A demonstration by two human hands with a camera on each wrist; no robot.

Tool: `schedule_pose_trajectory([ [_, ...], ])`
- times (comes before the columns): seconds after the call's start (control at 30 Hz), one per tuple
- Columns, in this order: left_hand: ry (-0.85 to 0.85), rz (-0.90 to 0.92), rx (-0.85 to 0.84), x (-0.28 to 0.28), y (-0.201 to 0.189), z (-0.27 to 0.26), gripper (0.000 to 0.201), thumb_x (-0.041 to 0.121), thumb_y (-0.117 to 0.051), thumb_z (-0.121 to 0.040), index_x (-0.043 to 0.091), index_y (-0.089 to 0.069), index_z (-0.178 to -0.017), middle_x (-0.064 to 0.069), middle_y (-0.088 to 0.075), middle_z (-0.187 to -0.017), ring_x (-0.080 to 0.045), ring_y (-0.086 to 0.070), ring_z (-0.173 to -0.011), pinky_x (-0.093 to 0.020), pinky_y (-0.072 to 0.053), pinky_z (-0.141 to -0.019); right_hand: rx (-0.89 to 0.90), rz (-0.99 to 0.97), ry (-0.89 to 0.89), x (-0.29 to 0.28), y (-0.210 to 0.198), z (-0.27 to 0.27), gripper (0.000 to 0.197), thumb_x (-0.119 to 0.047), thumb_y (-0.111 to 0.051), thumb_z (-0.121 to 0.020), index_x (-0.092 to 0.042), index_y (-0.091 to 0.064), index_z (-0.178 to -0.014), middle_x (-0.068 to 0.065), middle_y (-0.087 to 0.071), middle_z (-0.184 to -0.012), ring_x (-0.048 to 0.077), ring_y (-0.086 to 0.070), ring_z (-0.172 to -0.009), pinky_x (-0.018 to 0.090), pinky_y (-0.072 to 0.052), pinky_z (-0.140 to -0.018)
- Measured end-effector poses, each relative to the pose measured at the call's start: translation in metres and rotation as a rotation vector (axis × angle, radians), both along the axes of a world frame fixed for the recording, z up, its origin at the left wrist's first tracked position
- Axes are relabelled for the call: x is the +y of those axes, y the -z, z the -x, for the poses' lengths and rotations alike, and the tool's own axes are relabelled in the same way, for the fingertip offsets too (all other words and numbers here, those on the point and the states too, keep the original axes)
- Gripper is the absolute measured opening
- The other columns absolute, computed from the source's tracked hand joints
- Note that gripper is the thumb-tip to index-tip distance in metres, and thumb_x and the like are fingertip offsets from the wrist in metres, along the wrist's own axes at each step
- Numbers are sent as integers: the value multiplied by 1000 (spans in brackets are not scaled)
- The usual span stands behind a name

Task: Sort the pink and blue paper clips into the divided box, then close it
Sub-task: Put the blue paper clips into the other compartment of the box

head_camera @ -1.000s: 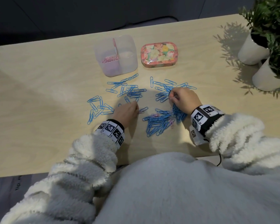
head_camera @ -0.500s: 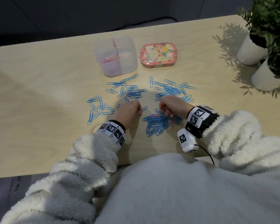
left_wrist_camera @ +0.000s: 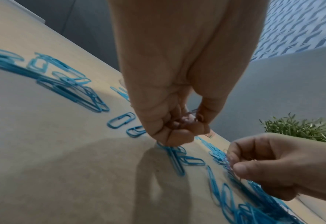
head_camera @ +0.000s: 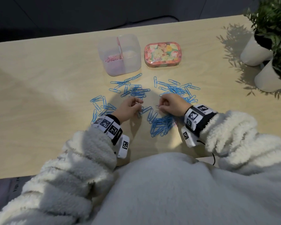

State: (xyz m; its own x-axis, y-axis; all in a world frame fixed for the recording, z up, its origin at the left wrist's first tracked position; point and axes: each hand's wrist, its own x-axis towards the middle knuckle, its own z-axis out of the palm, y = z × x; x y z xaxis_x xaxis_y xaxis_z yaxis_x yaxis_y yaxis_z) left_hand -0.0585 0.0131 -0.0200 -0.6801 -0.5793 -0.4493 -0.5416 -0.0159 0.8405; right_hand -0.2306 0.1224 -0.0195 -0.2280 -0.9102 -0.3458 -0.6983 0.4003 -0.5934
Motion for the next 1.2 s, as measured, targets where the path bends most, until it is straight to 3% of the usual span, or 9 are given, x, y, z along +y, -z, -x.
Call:
schedule_pose_trajectory([
  [0.07, -24, -96, -8, 0, -5, 3, 20, -1, -35, -92, 10, -51, -89, -2, -51, -66, 4, -50, -39, -12, -43, -48, -208, 3, 140, 1, -6, 10, 23, -8, -67, -80, -16, -55, -62, 1, -57, -64, 14, -59, -63, 29, -43, -61],
  [0.17, 32, -88, -35, 3, -7, 9, 24, 6, -39, -93, 15, -51, -75, -3, -47, -63, -8, -50, -49, -22, -40, -54, -416, 24, 302, 9, -18, 17, 25, -7, -66, -82, -15, -55, -62, 0, -54, -48, 4, -44, -37, 16, -38, -42],
  [0.37, 343, 370, -69, 11, -3, 27, 10, 18, -61, -83, 10, -64, -88, 8, -39, -57, -4, -37, -52, -25, -28, -58, -782, 90, 588, 23, -21, 26, 23, 6, -44, -90, -12, -58, -85, -6, -53, -46, 3, -41, -35, 11, -28, -34],
  [0.53, 561, 465, -109, 33, -12, 43, 23, 34, -66, -79, 18, -60, -95, 12, -43, -66, -14, -47, -68, -27, -35, -67, -994, 77, 860, 39, -24, 40, 33, -9, -26, -87, -9, -46, -60, -1, -44, -41, 11, -36, -31, 10, -22, -35],
  [0.7, 684, 585, -212, 38, -5, 41, 27, 26, -65, -81, 13, -57, -104, -10, -60, -105, -28, -56, -98, -35, -43, -81, -389, 36, 450, 63, -13, 31, 39, -23, -54, -91, -19, -51, -53, -8, -38, -39, 4, -30, -33, 18, -25, -39],
  [0.8, 627, 615, -272, 28, -6, 33, 20, 21, -57, -88, 12, -57, -106, -11, -58, -107, -28, -55, -100, -33, -42, -79, -36, -101, 143, 73, -7, 19, 38, -37, -61, -84, -20, -47, -53, -5, -47, -49, 14, -43, -51, 26, -32, -56],
  [0.87, 563, 633, -286, 26, -9, 26, 18, 21, -53, -90, 12, -57, -106, -10, -58, -106, -27, -55, -97, -33, -42, -77, 178, -130, 129, 77, -7, 9, 33, -47, -63, -79, -21, -51, -62, 0, -57, -65, 22, -51, -66, 29, -33, -60],
  [1.07, 595, 735, -191, 47, -13, 29, 23, 28, -55, -87, 16, -56, -107, -7, -58, -101, -26, -57, -93, -39, -48, -74, 224, -139, 169, 64, -2, -1, 18, -34, -61, -79, -16, -60, -75, 7, -69, -88, 30, -62, -90, 34, -45, -71],
  [1.2, 730, 753, -157, 61, -5, 43, 32, 28, -57, -86, 17, -53, -115, -7, -59, -111, -27, -56, -102, -38, -46, -76, 169, -165, 193, 59, 4, 8, 18, -22, -55, -81, -7, -60, -73, 10, -65, -78, 31, -59, -78, 34, -43, -65],
])
